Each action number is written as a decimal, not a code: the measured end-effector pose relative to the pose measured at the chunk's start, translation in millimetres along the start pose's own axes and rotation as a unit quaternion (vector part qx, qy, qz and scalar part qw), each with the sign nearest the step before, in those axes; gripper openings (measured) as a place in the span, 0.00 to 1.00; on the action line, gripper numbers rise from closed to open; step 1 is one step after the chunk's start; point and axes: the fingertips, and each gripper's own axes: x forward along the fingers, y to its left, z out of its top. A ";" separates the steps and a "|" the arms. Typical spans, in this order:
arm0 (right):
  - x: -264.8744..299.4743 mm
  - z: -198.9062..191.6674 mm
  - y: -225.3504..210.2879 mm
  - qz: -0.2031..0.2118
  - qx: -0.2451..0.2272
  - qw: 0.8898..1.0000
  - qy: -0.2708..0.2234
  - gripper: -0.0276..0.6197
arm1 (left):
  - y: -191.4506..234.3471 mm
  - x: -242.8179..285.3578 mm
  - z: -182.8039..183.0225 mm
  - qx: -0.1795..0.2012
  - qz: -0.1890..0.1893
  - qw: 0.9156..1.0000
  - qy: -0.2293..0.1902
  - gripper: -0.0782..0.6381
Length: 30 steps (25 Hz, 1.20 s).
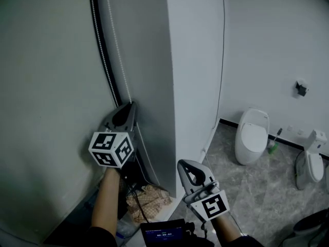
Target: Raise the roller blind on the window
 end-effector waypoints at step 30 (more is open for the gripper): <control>180.0 216.2 79.2 0.289 0.264 0.914 -0.107 0.11 | -16.3 -177.9 -8.8 -0.013 0.027 0.999 -0.017 0.12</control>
